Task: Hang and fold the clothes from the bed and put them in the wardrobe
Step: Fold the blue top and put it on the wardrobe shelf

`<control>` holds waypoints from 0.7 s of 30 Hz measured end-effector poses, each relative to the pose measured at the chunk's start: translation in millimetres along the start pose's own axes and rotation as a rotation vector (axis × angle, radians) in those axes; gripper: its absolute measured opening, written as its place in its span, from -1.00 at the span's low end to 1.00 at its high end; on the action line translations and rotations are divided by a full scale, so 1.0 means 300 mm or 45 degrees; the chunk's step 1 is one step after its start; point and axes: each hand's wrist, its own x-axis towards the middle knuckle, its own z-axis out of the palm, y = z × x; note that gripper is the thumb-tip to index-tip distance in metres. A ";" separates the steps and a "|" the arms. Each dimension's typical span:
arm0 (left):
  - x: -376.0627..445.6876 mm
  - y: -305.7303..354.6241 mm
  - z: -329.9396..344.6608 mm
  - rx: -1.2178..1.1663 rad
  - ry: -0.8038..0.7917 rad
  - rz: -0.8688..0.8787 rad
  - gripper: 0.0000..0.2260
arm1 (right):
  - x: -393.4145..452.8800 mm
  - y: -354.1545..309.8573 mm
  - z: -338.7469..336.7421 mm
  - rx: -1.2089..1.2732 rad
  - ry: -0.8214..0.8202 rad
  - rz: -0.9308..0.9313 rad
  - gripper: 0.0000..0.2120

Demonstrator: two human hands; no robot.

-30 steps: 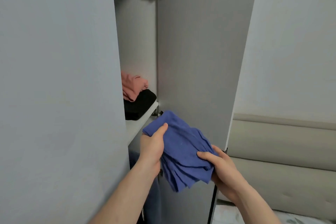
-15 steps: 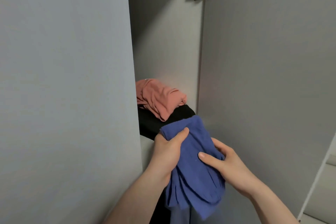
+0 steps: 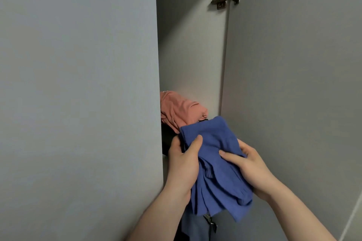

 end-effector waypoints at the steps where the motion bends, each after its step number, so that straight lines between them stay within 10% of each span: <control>1: 0.010 0.000 -0.001 -0.012 0.019 0.013 -0.78 | 0.021 -0.015 -0.001 0.015 0.014 -0.001 -0.72; 9: 0.096 0.003 0.007 0.245 0.234 0.230 -0.76 | 0.351 -0.174 -0.020 0.103 0.031 -0.045 -0.74; 21: 0.128 -0.182 -0.064 1.843 0.329 0.231 -0.48 | 0.903 -0.290 0.068 -0.081 -0.250 0.138 -0.65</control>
